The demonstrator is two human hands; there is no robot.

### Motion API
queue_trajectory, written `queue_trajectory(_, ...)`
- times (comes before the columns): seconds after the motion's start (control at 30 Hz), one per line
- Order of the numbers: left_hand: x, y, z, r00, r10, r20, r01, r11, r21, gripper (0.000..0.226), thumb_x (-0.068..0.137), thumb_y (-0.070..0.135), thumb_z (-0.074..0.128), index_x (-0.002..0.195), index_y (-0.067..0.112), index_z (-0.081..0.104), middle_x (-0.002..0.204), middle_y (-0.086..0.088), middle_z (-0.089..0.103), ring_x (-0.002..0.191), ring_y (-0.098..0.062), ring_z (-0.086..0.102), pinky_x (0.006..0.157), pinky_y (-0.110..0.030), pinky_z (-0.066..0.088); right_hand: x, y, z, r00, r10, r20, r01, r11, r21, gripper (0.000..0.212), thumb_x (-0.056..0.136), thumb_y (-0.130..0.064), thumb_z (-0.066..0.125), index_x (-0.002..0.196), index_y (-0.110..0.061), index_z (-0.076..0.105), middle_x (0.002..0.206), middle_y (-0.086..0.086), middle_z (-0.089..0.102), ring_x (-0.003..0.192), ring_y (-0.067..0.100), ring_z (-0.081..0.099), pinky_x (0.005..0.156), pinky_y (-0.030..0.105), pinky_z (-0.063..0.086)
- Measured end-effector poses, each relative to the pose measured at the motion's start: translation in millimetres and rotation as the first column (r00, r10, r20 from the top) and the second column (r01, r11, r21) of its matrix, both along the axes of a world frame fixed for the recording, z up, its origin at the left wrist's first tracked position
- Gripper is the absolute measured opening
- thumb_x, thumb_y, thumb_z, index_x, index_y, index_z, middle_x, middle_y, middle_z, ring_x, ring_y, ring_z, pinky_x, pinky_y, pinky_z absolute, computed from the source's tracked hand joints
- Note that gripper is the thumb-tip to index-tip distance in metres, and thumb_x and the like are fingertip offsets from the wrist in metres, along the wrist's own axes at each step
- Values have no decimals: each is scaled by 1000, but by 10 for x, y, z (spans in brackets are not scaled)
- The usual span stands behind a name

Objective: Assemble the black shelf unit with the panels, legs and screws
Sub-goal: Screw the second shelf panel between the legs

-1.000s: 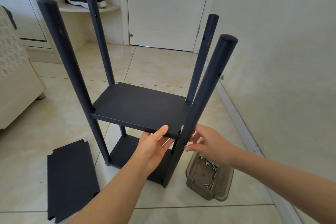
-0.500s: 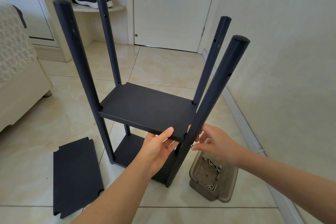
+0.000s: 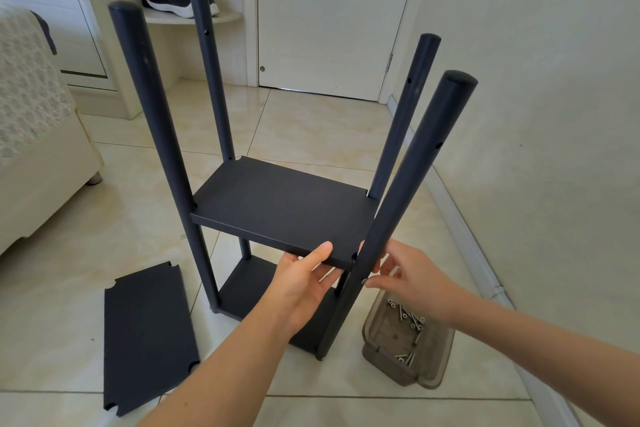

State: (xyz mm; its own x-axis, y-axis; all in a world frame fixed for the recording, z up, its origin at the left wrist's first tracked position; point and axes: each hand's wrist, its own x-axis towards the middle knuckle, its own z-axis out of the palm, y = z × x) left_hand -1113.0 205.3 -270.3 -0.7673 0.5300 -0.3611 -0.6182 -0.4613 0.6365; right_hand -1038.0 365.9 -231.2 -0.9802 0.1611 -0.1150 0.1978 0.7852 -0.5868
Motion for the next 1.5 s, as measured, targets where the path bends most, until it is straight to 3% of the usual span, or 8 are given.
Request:
queue_trajectory(0.73,13,-50,-43,1000,-3,26,3,1000,-7,21,94,2,61,113,12,62,96,-8,78,88,-24,76,65,-31,61,-3,-9,-35,1000,-7,13,8,999,-51,43,90,-29,68,126,-32,45,97,-20,52,89,7,60,70,10,49)
queue_trajectory(0.9,12,-53,-45,1000,-3,18,3,1000,3,25,94,2,61,117,11,62,102,-10,77,93,-25,75,70,-33,61,-1,-14,-22,1000,-7,15,8,998,-58,37,90,-28,68,116,-35,42,93,-23,50,87,6,58,67,8,47)
queue_trajectory(1.03,16,-51,-21,1000,-9,3,9,1000,15,23,95,3,60,116,12,62,103,-9,77,94,-25,75,73,-32,62,-13,-17,-25,999,5,33,-3,997,-72,41,89,-28,69,123,-32,45,100,-19,53,91,8,60,73,12,51)
queue_trajectory(1.27,13,-64,-10,1000,-25,10,25,999,21,21,95,3,60,115,11,62,103,-10,77,96,-25,75,81,-36,58,-2,-6,-7,1000,-5,22,7,999,-52,38,89,-29,69,118,-34,44,94,-22,50,88,7,58,69,8,48)
queue_trajectory(1.5,-6,-84,-22,999,-40,3,40,999,13,23,95,2,60,116,11,61,102,-10,77,95,-26,75,75,-33,61,-11,-13,-9,999,8,40,-6,998,-61,40,90,-28,68,121,-33,43,99,-18,52,90,8,59,70,10,49)
